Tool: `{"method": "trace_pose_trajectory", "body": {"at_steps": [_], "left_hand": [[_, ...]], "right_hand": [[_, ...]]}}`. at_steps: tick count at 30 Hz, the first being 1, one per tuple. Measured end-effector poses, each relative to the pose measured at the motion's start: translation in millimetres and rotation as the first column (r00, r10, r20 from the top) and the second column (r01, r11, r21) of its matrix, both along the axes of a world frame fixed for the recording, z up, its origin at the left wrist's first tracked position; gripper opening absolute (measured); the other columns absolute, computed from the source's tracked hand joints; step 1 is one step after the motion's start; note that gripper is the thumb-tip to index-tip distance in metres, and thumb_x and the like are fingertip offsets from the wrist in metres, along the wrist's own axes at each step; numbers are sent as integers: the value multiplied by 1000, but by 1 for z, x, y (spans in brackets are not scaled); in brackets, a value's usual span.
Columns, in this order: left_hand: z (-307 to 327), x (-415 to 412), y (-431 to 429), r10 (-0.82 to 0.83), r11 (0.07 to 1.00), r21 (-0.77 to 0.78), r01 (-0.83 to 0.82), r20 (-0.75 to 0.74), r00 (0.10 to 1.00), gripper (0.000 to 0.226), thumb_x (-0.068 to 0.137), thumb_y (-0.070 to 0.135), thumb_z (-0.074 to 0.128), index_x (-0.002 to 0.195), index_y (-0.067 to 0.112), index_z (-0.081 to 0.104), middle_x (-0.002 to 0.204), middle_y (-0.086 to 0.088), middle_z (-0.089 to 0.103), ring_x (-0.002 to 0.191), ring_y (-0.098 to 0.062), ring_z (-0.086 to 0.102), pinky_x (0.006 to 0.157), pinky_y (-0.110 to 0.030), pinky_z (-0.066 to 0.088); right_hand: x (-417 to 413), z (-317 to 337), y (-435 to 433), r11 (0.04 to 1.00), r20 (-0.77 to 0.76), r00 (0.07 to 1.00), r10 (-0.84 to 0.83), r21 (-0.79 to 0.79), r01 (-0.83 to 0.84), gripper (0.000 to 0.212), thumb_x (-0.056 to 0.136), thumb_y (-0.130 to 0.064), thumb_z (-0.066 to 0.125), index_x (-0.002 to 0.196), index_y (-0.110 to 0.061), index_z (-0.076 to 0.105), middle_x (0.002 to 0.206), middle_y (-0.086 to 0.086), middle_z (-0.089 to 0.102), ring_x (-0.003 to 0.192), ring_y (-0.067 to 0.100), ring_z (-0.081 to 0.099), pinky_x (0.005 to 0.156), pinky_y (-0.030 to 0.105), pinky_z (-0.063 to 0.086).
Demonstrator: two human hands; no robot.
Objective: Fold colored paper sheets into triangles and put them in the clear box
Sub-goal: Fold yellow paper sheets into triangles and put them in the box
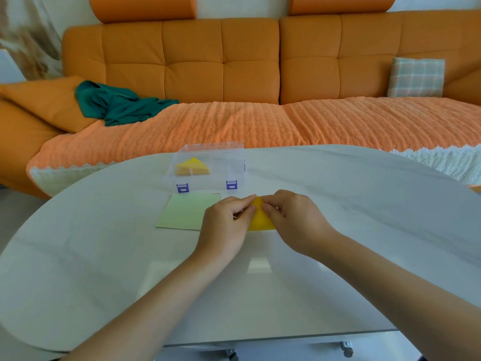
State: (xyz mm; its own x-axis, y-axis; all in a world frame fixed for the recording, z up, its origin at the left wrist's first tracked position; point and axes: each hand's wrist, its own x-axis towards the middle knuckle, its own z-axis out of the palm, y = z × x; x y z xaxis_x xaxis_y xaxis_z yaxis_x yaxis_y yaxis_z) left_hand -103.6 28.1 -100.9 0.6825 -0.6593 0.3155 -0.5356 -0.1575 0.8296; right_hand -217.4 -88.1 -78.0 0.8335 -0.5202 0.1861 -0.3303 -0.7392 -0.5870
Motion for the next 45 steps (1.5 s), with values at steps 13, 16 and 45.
{"method": "trace_pose_trajectory", "body": {"at_steps": [13, 16, 45], "left_hand": [[-1, -2, -1, -18, 989, 147, 24, -42, 999, 21, 93, 27, 67, 112, 30, 76, 98, 9, 76, 95, -9, 69, 89, -29, 54], [1, 1, 1, -67, 946, 320, 49, 45, 997, 25, 92, 28, 65, 116, 30, 74, 97, 10, 75, 90, -6, 66, 82, -20, 51], [12, 3, 15, -473, 818, 529, 227, 393, 788, 30, 92, 33, 50, 110, 27, 74, 117, 16, 62, 113, -5, 43, 90, -33, 48]], "right_hand": [[3, 8, -6, 927, -98, 985, -140, 336, 165, 13, 90, -32, 66, 83, -27, 76, 77, -6, 70, 69, 10, 60, 54, 21, 44], [4, 5, -8, 925, -194, 971, -136, 326, 195, 11, 89, -30, 67, 84, -27, 76, 82, -4, 71, 75, 12, 61, 59, 23, 46], [-7, 3, -13, 915, -397, 916, 67, -341, -215, 40, 96, -25, 40, 113, -42, 72, 109, -11, 60, 96, 16, 51, 87, 35, 40]]}}
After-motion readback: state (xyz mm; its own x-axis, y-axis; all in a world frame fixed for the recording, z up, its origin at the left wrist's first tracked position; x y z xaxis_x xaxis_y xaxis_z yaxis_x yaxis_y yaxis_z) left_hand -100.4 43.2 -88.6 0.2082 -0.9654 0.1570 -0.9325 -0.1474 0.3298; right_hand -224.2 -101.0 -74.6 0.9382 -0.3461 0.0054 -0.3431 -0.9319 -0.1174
